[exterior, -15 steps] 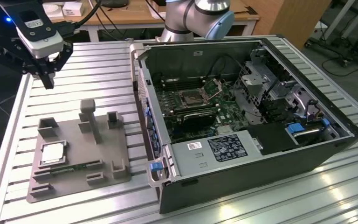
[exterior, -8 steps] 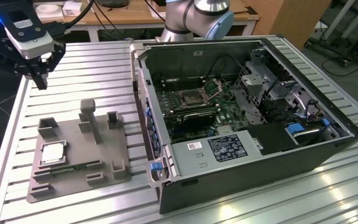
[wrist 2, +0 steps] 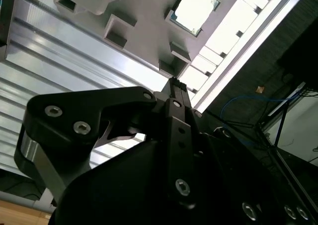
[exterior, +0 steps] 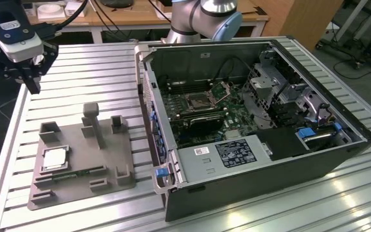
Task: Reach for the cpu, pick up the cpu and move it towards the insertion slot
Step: 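Reach for the cpu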
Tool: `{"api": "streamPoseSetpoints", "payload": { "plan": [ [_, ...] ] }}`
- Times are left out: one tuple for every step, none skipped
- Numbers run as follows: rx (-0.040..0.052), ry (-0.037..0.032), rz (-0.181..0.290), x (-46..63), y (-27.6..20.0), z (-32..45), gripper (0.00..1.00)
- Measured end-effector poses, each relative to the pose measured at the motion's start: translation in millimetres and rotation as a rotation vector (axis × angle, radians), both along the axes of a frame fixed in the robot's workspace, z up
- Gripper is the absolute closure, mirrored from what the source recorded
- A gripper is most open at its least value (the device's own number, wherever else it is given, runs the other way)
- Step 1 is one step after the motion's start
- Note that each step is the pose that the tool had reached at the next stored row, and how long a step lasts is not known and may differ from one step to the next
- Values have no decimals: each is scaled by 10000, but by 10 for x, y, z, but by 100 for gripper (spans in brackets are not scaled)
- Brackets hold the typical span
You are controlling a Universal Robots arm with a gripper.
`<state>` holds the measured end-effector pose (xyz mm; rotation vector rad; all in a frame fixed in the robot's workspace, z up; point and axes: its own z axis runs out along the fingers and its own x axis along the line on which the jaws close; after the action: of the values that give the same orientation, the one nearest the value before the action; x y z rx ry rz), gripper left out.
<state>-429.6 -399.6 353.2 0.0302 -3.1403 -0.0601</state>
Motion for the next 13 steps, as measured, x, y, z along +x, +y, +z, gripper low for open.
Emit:
{"api": "streamPoseSetpoints", "payload": {
  "plan": [
    [-1,0,4,-4,-6,-1,89],
    [-3,0,6,-9,-16,-2,89],
    [-6,0,9,-13,-27,-3,89],
    [-9,0,13,-16,-39,-4,89],
    [-12,1,19,-19,-51,-5,89],
    [-13,1,24,-20,-59,-6,89],
    [-13,0,28,-21,-67,-7,89],
    [-13,0,32,-22,-74,-8,89],
    [-13,0,36,-22,-81,-9,89],
    [-13,-1,40,-24,-86,-11,89],
    [-12,-2,43,-25,-88,-14,89],
    [-13,0,48,-27,-91,-15,89],
    [-14,0,52,-28,-95,-16,89]
  ]
}}
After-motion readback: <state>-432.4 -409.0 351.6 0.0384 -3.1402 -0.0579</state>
